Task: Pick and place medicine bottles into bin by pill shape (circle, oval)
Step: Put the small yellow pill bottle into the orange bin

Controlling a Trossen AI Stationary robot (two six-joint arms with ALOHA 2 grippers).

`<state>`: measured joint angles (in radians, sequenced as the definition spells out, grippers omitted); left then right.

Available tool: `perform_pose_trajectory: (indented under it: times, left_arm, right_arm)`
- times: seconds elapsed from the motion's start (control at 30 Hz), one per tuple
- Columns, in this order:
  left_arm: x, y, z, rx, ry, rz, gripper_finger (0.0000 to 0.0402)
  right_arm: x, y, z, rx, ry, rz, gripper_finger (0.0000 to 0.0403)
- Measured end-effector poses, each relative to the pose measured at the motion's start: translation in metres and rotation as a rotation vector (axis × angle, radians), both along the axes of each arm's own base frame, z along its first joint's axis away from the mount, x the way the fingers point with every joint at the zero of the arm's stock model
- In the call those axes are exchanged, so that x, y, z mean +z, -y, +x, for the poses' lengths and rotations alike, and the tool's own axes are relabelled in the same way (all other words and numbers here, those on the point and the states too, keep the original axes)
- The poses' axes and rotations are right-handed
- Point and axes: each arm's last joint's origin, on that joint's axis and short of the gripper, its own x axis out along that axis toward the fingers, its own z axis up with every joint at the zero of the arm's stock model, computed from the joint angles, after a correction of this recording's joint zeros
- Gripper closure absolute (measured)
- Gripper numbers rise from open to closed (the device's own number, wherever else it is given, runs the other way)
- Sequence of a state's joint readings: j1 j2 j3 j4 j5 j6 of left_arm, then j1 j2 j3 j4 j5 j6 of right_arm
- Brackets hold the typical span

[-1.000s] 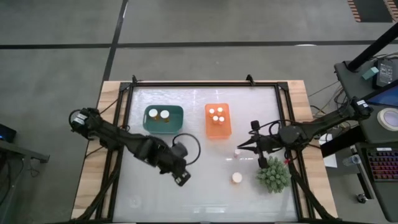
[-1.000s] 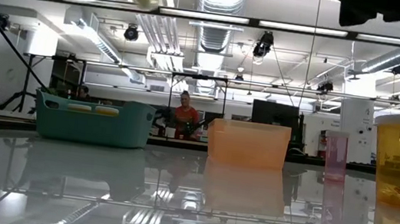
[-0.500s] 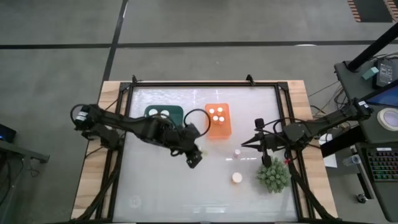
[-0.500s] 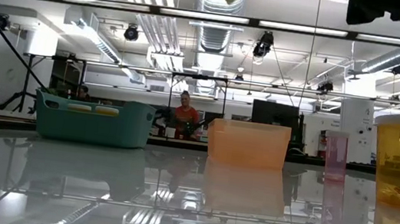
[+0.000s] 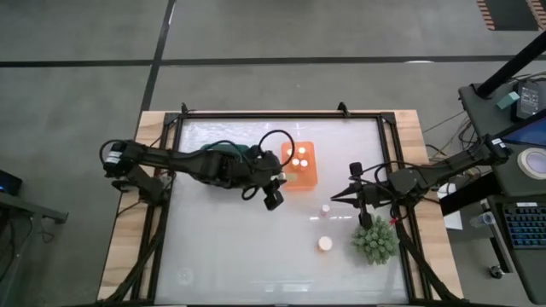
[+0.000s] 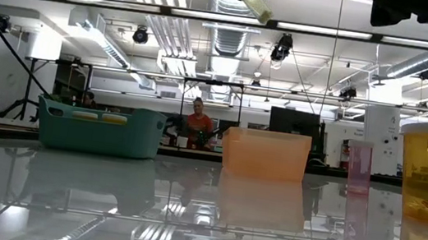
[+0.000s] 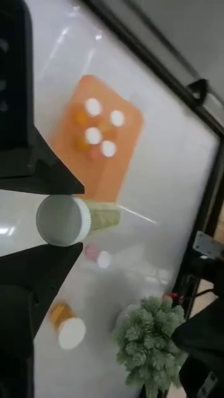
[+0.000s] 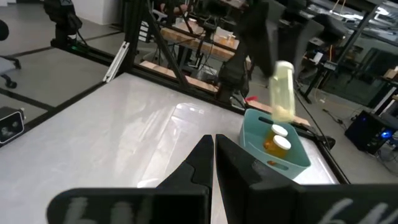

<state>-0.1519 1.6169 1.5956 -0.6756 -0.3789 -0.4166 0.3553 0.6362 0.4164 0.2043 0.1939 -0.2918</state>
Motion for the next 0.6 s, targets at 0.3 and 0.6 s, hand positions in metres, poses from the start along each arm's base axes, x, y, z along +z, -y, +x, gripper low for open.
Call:
perform_pose_trajectory:
  times: [0.3,0.6]
  left_arm:
    - [-0.023,0.005,0.013,-0.111,0.106,0.134,0.0301]
    - [-0.048,0.010,0.017,-0.201,0.162,0.249,0.0301]
  right_arm:
    - [-0.003,0.003,0.005,-0.159,-0.057,0.040,0.0393]
    - [0.005,-0.006,0.027,-0.166,-0.111,0.053,0.0304]
